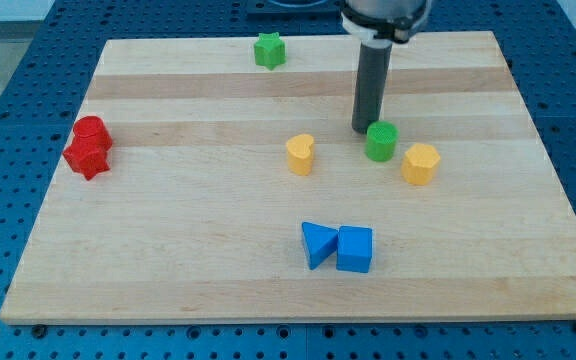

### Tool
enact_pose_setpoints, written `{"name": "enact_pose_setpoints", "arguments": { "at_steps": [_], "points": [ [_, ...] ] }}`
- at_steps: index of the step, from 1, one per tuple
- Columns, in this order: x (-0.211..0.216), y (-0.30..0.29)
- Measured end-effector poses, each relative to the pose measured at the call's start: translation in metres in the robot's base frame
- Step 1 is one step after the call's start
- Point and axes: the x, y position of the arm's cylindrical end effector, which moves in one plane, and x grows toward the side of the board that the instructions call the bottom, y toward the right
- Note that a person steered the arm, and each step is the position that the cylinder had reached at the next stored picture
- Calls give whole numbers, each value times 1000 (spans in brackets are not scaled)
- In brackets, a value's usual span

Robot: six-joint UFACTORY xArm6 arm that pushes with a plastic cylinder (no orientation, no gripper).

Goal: Slightly move the yellow hexagon upwards

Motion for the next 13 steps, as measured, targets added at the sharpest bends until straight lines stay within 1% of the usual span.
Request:
{"name": "enact_pose_setpoints", "arguments": {
  "at_steps": [3,4,5,6,7,8,9,10,11,13],
  "points": [
    [10,-1],
    [-4,2],
    [-20,39],
    [-16,96],
    [21,116],
    [42,116],
    [92,116],
    [114,93],
    [113,56],
    [78,48]
  ]
}}
